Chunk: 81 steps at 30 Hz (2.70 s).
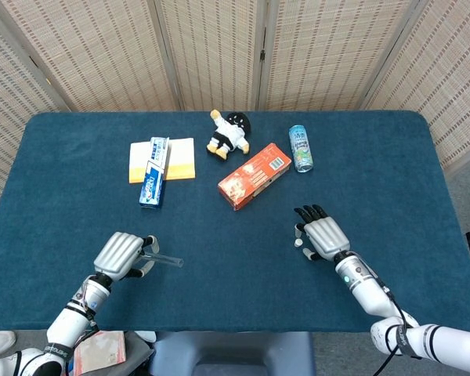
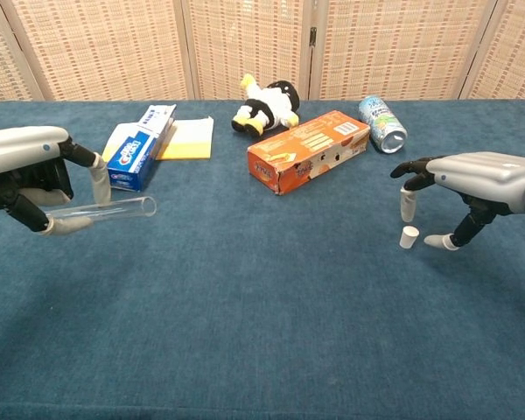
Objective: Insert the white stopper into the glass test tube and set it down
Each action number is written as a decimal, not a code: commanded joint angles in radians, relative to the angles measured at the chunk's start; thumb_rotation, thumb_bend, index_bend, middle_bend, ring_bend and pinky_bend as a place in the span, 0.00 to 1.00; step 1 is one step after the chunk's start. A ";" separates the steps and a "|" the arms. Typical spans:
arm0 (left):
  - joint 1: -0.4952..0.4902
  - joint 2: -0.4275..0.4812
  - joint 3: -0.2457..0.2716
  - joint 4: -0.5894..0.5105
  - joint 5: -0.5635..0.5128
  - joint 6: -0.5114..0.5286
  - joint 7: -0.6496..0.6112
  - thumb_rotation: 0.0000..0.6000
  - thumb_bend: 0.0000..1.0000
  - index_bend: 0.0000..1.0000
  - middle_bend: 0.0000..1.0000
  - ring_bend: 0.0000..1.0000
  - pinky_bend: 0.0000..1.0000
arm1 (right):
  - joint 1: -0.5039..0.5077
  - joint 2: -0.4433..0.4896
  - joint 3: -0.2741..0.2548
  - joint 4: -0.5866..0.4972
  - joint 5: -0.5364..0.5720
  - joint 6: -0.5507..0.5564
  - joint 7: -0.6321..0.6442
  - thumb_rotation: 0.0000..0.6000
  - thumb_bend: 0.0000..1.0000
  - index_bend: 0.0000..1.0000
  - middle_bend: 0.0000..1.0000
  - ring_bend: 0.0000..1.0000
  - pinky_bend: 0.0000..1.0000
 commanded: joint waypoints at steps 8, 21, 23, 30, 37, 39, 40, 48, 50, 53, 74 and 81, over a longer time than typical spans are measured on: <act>0.000 -0.003 -0.001 0.007 0.000 -0.005 -0.003 1.00 0.36 0.57 1.00 1.00 1.00 | 0.016 -0.025 0.006 0.033 0.015 -0.023 -0.005 1.00 0.28 0.41 0.09 0.00 0.00; 0.001 -0.006 -0.003 0.014 0.001 -0.008 -0.007 1.00 0.36 0.57 1.00 1.00 1.00 | 0.027 -0.039 0.008 0.051 0.027 -0.034 -0.014 1.00 0.29 0.45 0.12 0.00 0.00; 0.002 -0.007 -0.003 0.015 0.001 -0.009 -0.008 1.00 0.36 0.57 1.00 1.00 1.00 | 0.028 -0.041 0.008 0.053 0.030 -0.037 -0.016 1.00 0.29 0.45 0.12 0.00 0.00; 0.002 -0.009 -0.004 0.020 0.000 -0.012 -0.011 1.00 0.36 0.57 1.00 1.00 1.00 | 0.030 -0.044 0.009 0.056 0.040 -0.037 -0.022 1.00 0.30 0.46 0.13 0.00 0.00; 0.002 -0.010 -0.005 0.024 0.000 -0.014 -0.013 1.00 0.36 0.57 1.00 1.00 1.00 | 0.035 -0.046 0.011 0.058 0.046 -0.040 -0.026 1.00 0.31 0.47 0.14 0.00 0.00; 0.002 -0.010 -0.004 0.025 -0.001 -0.015 -0.014 1.00 0.36 0.57 1.00 1.00 1.00 | 0.035 -0.047 0.011 0.058 0.046 -0.039 -0.026 1.00 0.32 0.48 0.14 0.00 0.00; 0.002 -0.010 -0.004 0.026 -0.001 -0.015 -0.014 1.00 0.36 0.57 1.00 1.00 1.00 | 0.035 -0.047 0.011 0.058 0.047 -0.039 -0.026 1.00 0.33 0.48 0.15 0.00 0.00; -0.001 -0.010 -0.009 0.035 -0.005 -0.021 -0.021 1.00 0.36 0.57 1.00 1.00 1.00 | 0.036 -0.042 0.014 0.048 0.044 -0.031 -0.022 1.00 0.39 0.55 0.19 0.00 0.00; -0.003 -0.008 -0.013 0.038 -0.010 -0.025 -0.025 1.00 0.36 0.56 1.00 1.00 1.00 | 0.033 -0.033 0.018 0.036 0.039 -0.023 -0.015 1.00 0.40 0.57 0.20 0.00 0.00; -0.010 -0.001 -0.026 0.044 -0.020 -0.036 -0.044 1.00 0.36 0.56 1.00 1.00 1.00 | 0.029 0.000 0.029 -0.005 0.026 -0.006 0.004 1.00 0.42 0.58 0.22 0.00 0.00; -0.100 0.074 -0.199 -0.013 -0.112 -0.209 -0.418 1.00 0.36 0.57 1.00 1.00 1.00 | 0.027 0.274 0.211 -0.399 -0.169 0.148 0.342 1.00 0.51 0.65 0.30 0.02 0.00; -0.126 0.077 -0.225 -0.034 -0.149 -0.243 -0.477 1.00 0.36 0.57 1.00 1.00 1.00 | 0.064 0.258 0.234 -0.420 -0.196 0.148 0.370 1.00 0.52 0.65 0.31 0.03 0.00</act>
